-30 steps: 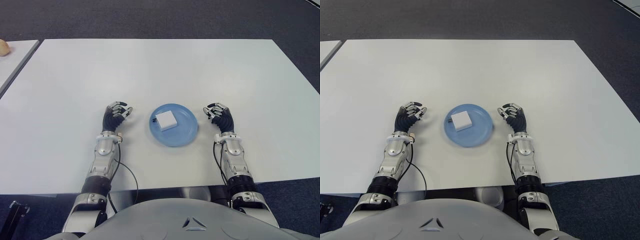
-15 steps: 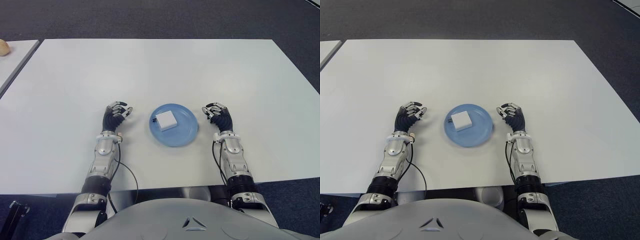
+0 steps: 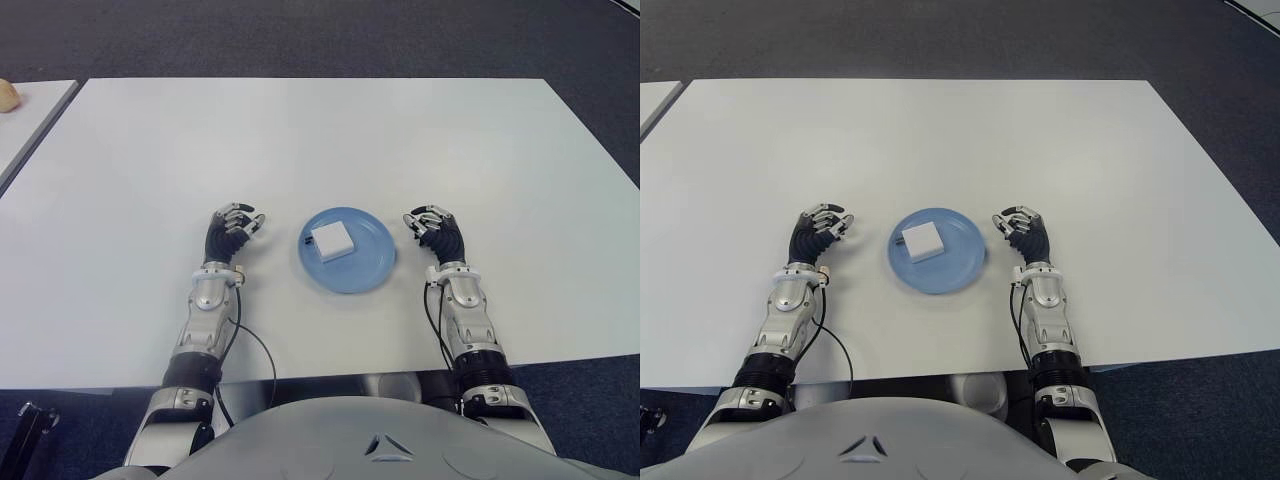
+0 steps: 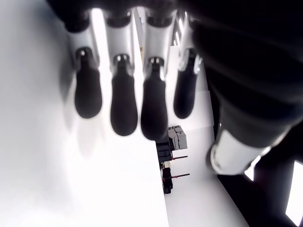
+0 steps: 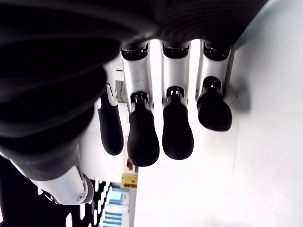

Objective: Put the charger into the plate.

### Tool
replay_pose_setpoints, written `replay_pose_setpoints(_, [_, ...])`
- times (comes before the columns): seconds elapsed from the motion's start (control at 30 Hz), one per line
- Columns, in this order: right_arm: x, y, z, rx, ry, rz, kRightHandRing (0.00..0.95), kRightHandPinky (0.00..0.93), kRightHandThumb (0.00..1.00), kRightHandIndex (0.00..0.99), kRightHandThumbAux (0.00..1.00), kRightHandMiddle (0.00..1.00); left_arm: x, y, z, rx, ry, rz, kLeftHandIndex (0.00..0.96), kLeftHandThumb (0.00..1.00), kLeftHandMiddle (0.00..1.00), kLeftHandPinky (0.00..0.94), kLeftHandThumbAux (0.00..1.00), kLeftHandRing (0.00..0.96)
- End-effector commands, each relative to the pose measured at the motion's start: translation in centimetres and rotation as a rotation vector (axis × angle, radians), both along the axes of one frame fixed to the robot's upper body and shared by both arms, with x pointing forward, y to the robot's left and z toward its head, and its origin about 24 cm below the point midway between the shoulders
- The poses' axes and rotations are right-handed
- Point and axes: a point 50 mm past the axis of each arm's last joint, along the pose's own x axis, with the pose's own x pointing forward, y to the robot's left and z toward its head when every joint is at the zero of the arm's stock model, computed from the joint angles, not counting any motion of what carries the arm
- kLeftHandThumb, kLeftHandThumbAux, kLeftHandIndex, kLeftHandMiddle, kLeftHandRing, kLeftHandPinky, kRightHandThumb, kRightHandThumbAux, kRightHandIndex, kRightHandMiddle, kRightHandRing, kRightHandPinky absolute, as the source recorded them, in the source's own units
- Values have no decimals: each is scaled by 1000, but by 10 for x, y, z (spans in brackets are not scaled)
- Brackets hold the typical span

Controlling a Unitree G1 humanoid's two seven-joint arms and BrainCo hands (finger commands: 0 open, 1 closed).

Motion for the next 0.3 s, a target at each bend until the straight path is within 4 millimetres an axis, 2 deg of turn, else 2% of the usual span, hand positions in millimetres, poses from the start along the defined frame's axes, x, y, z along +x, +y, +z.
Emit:
replay_pose_setpoints(0.03, [-14, 2, -20, 22, 105, -9, 752, 744, 701, 435, 730, 767, -3, 0, -5, -7, 33, -1, 434, 706, 645, 624, 719, 637])
replay_pose_setpoints(0.3, [-15, 3, -19, 27, 98, -4, 753, 748, 702, 435, 730, 766, -3, 0, -5, -8, 32, -8, 434, 706, 650, 627, 718, 642])
